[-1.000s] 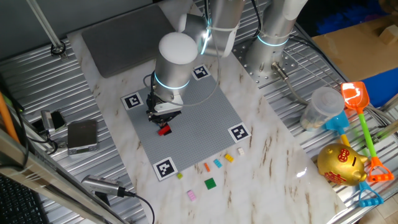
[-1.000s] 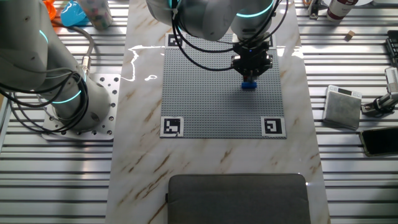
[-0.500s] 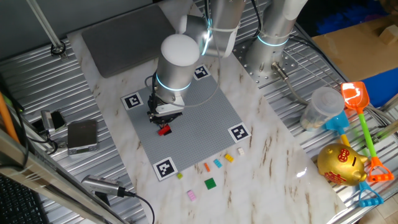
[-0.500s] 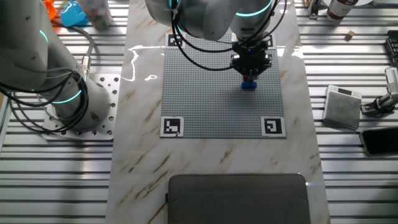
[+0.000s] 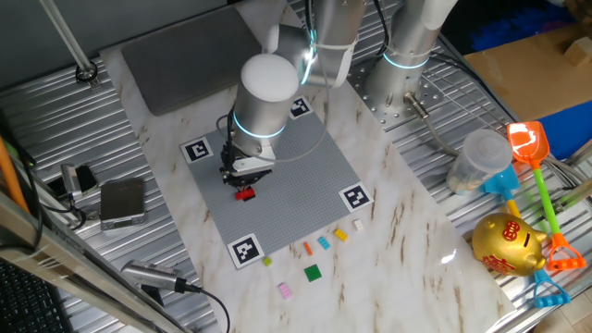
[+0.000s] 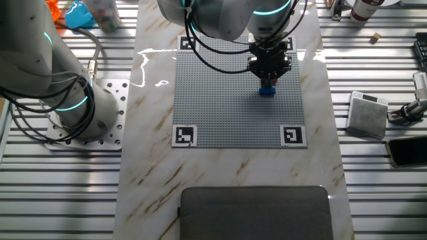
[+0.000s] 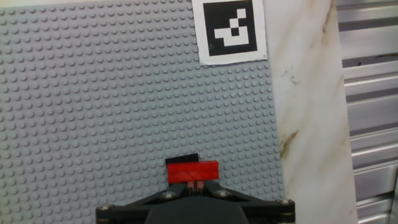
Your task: Build with small Lego blocks
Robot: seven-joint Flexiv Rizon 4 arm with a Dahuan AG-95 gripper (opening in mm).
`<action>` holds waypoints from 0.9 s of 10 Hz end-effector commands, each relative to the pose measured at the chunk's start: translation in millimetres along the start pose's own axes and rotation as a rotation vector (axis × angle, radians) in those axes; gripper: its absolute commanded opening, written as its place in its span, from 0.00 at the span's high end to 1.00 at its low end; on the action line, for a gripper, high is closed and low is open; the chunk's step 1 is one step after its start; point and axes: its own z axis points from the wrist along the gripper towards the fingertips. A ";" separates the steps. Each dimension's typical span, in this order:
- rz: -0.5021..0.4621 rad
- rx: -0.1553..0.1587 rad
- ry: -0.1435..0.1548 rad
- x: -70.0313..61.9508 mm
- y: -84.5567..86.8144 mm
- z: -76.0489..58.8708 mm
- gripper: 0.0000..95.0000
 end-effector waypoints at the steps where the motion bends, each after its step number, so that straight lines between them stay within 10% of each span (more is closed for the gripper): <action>1: -0.003 0.004 0.003 0.1 -0.3 -0.2 1.00; 9: -0.014 0.011 0.002 2.3 -7.7 1.4 1.00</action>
